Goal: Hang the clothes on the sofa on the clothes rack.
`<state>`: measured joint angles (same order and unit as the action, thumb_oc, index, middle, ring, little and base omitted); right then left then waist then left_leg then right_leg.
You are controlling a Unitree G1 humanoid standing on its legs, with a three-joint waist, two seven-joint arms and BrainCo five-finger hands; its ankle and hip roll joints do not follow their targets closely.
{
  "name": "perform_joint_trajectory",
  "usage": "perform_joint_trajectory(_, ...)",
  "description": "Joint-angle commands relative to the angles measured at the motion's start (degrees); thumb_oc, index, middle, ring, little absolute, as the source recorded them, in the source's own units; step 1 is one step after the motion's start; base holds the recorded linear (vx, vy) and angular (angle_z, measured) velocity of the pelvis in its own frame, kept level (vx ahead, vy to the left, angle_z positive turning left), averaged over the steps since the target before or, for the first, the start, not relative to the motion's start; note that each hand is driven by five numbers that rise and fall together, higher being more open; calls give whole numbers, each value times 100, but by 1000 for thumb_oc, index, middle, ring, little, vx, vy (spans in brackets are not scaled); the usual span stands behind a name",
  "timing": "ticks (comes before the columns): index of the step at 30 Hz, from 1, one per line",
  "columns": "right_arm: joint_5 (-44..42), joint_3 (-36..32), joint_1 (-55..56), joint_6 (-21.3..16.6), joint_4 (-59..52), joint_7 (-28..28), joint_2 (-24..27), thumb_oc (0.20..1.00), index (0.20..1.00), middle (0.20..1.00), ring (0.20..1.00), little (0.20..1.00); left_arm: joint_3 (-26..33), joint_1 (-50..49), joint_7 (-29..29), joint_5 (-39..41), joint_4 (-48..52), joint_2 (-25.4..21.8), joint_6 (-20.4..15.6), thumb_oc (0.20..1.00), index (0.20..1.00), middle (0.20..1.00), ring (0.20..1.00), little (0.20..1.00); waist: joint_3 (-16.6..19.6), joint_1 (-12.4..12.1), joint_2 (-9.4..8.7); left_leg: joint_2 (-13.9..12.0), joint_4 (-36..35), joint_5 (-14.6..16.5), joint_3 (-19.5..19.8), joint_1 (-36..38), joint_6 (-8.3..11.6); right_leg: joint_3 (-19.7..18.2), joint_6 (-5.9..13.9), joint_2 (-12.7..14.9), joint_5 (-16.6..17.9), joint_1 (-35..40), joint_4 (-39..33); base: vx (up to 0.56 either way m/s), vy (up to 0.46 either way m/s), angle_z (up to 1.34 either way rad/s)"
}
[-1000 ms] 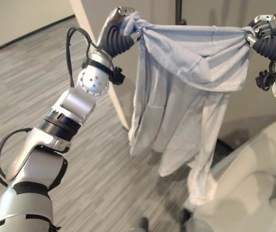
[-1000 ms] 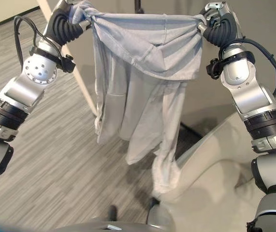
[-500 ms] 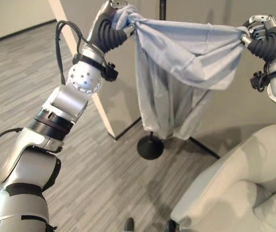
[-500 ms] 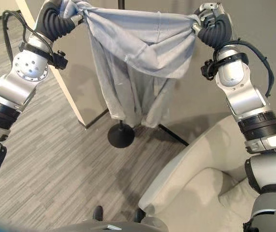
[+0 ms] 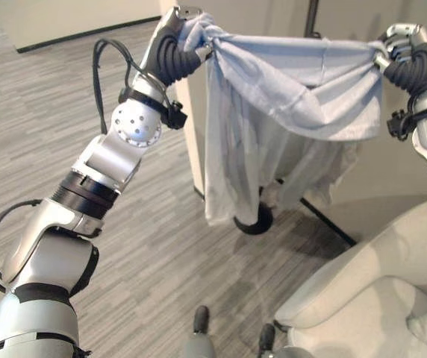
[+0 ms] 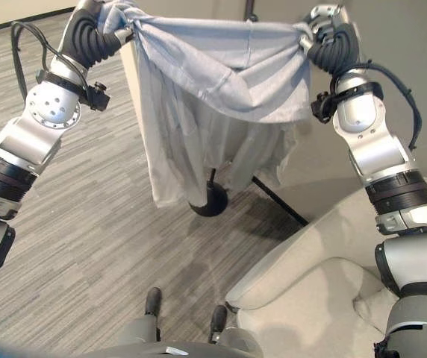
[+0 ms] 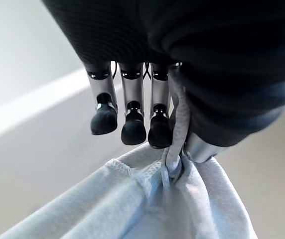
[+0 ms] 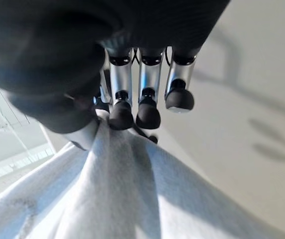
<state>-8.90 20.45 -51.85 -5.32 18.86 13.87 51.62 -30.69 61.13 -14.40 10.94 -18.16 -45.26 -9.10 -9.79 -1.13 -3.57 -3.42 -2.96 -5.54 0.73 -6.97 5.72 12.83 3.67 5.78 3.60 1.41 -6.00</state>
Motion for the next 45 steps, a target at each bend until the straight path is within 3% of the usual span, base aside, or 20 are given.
perform_joint_trajectory(1,40,-360,-81,-5,233,306,289,200,200,200,200,200,312,155,-199,136,-209,-223,-127,200,200,200,200,200,663,-224,136,-90,-204,316,-58,299,179,-35,608,110,-425,202,100,70,70,5)
perform_joint_trajectory(9,-52,208,-771,53,677,317,191,200,200,200,200,200,8,530,-311,163,-568,-288,-98,200,200,200,200,200,680,-333,42,-9,-204,479,-213,521,30,-122,709,257,-359,195,100,88,48,-9)
perform_joint_trajectory(19,-204,704,-1460,78,1080,412,127,200,200,200,200,200,-551,1381,-485,137,-1068,-233,-67,200,200,200,200,200,619,-227,139,23,-204,509,-182,448,4,-169,727,245,-355,53,100,42,-6,-1)
perform_joint_trajectory(29,-88,518,-1206,78,894,427,152,200,200,200,200,200,-269,1042,-467,198,-777,-216,-91,200,200,200,200,200,638,-137,153,74,-204,679,-213,615,-73,-247,749,284,-385,128,100,45,25,-4)
perform_joint_trajectory(31,-100,454,-1173,42,782,424,191,200,200,200,200,200,-241,975,-429,197,-633,-250,-101,200,200,200,200,200,498,-138,43,13,283,826,-172,455,-50,-337,682,287,-435,120,170,-42,-45,-1)
perform_joint_trajectory(33,-112,382,-1158,-29,593,483,208,200,200,200,200,200,-164,921,-405,206,-484,-331,-117,200,200,200,200,200,240,-246,-117,80,1435,1118,109,-131,105,-479,595,307,-471,32,276,-64,-40,-6)
perform_joint_trajectory(34,-87,279,-1067,-41,434,487,292,200,200,200,200,200,-83,839,-402,244,-368,-373,-166,200,200,200,200,200,136,-342,-163,-57,1819,1128,627,-440,227,-629,633,289,-506,42,274,18,17,-32)
perform_joint_trajectory(35,-85,268,-1054,-36,423,485,297,200,200,200,200,200,-83,839,-402,244,-362,-371,-163,200,200,200,200,200,137,-337,-152,-68,1842,1142,644,-454,235,-617,627,274,-506,46,271,160,236,-59)
perform_joint_trajectory(36,-70,265,-1093,-43,349,496,416,200,200,200,200,200,-121,888,-444,260,-329,-450,-186,200,200,200,200,200,160,-372,-173,-465,1436,872,1011,-586,275,-764,760,334,-540,120,200,126,175,-78)
perform_joint_trajectory(37,-71,261,-1092,-45,351,496,418,200,200,200,200,200,-128,897,-444,263,-333,-449,-188,200,200,200,200,200,159,-386,-172,-494,1349,835,999,-538,292,-774,748,315,-539,121,198,189,317,-45)
perform_joint_trajectory(40,16,155,-1021,-59,244,515,708,200,200,200,200,200,-266,1019,-454,244,-342,-646,-204,200,200,200,200,200,248,-377,-82,-911,651,353,1472,-653,412,-1001,872,485,-660,271,205,186,380,-35)
perform_joint_trajectory(41,65,60,-884,-64,212,495,733,200,200,200,200,200,-230,986,-477,248,-376,-638,-220,200,200,200,200,200,310,-348,-34,-852,597,395,1567,-649,450,-1031,913,643,-617,325,209,213,764,-60)
perform_joint_trajectory(42,119,-59,-747,-45,208,459,592,200,200,200,200,200,-205,952,-461,242,-348,-576,-241,200,200,200,200,200,382,-261,54,-722,515,530,1454,-464,435,-1046,988,934,-292,139,311,137,635,-41)
perform_joint_trajectory(43,123,-72,-731,-41,200,459,591,200,200,200,200,200,-212,952,-461,242,-348,-575,-242,200,200,200,200,200,391,-284,34,-710,519,534,1427,-463,426,-1070,997,953,-287,125,307,85,795,-68)
perform_joint_trajectory(44,132,-135,-672,7,184,479,388,200,200,200,200,200,-200,907,-437,278,-322,-477,-248,200,200,200,200,200,413,-273,-20,-521,484,680,1050,-277,302,-958,1027,1271,383,-124,374,12,506,-65)
perform_joint_trajectory(45,119,-191,-624,15,172,455,288,200,200,200,200,200,-130,833,-421,219,-262,-516,-232,200,200,200,200,200,406,-314,-20,-462,449,681,856,-214,233,-721,1016,1388,567,-279,450,21,654,-73)
